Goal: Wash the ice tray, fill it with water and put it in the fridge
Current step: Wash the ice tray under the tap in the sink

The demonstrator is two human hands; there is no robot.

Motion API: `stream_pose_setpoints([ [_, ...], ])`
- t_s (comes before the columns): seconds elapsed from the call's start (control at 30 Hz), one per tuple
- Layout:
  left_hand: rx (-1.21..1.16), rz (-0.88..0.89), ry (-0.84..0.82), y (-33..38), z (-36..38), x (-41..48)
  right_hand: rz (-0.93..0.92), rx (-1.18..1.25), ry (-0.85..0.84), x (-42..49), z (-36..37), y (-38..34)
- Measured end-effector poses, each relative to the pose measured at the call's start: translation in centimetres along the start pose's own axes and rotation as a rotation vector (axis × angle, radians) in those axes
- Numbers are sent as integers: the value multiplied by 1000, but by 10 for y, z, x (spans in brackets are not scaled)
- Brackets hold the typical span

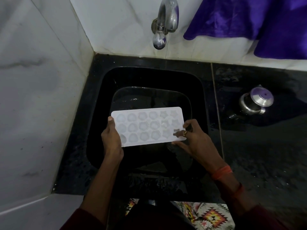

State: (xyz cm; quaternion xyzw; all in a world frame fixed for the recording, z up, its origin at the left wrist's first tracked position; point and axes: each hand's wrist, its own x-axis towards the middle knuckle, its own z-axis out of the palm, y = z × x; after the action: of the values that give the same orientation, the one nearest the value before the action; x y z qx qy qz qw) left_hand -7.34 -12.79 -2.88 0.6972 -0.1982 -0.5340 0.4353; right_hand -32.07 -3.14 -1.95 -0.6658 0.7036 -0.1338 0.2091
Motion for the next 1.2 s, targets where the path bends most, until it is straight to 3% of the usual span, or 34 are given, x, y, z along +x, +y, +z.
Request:
stream_pose_setpoints([
  [0.43,-37,-22,2,3,1,2,-78,-30,201,-4,-6,-10],
  [1.2,1,-21,16,6,4,4,40,137,21,10,-10,-13],
])
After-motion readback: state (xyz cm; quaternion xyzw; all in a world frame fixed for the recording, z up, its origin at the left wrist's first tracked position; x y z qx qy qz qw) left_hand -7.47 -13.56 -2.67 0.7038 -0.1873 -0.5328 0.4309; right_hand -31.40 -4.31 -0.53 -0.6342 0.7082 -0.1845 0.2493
